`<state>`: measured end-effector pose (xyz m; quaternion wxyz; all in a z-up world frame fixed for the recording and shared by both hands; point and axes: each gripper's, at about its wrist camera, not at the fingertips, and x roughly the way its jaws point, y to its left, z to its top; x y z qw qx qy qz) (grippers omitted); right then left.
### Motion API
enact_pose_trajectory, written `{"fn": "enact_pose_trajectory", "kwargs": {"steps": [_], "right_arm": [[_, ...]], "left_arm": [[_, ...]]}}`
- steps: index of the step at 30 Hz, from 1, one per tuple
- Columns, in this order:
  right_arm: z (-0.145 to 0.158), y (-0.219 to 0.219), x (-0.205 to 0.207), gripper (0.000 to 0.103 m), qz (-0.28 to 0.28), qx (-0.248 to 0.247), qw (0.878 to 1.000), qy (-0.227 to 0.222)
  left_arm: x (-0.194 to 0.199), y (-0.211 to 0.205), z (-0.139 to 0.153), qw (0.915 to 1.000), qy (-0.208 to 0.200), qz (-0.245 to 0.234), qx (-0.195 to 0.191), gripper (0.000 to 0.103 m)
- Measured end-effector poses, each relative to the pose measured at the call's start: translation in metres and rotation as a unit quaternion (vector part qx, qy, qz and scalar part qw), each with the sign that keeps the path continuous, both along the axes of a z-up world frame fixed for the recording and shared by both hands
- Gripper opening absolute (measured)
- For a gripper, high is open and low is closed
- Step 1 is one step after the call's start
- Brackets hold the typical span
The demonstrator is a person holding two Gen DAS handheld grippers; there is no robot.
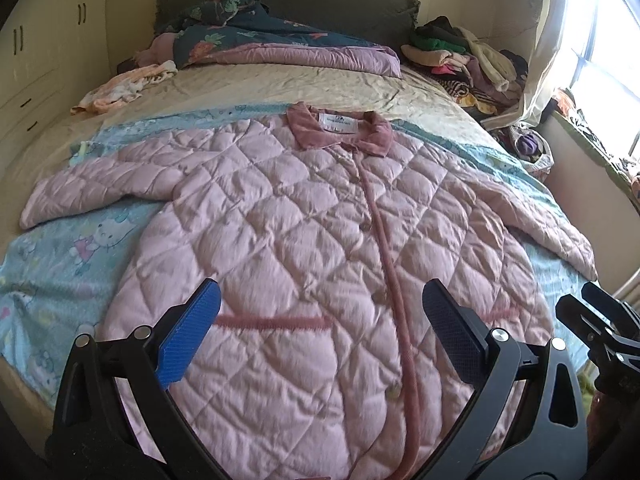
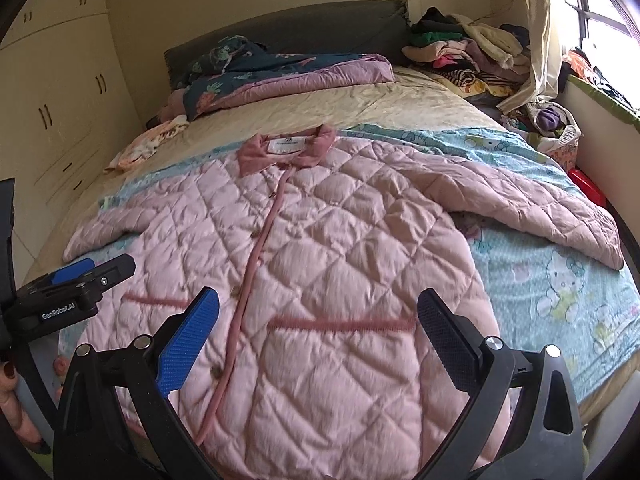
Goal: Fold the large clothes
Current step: 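Grasp the jacket sleeve cuff with the right tool and lift it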
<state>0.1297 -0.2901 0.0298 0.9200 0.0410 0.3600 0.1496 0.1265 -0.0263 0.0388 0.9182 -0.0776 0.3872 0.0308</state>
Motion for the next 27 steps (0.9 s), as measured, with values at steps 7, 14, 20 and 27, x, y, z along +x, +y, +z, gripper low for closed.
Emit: {"fn": "enact_pose_trajectory", "kwargs": {"steps": [7, 14, 20, 27], "right_arm": [[0.007, -0.011, 0.033, 0.099, -0.015, 0.01, 1.0, 0.003], [0.013, -0.028, 0.064, 0.099, -0.042, 0.019, 0.999, -0.002], [0.015, -0.052, 0.087, 0.099, -0.076, 0.028, 0.997, -0.006], [0.012, -0.088, 0.109, 0.099, -0.118, 0.036, 0.992, -0.005]], "left_arm": [[0.032, -0.006, 0.002, 0.9999, 0.009, -0.005, -0.01, 0.095], [0.065, -0.01, 0.004, 0.9998, 0.012, -0.005, -0.014, 0.095], [0.094, -0.018, 0.005, 0.9998, 0.012, -0.007, -0.012, 0.095], [0.126, -0.035, 0.001, 0.9997, 0.018, -0.017, -0.009, 0.095]]}}
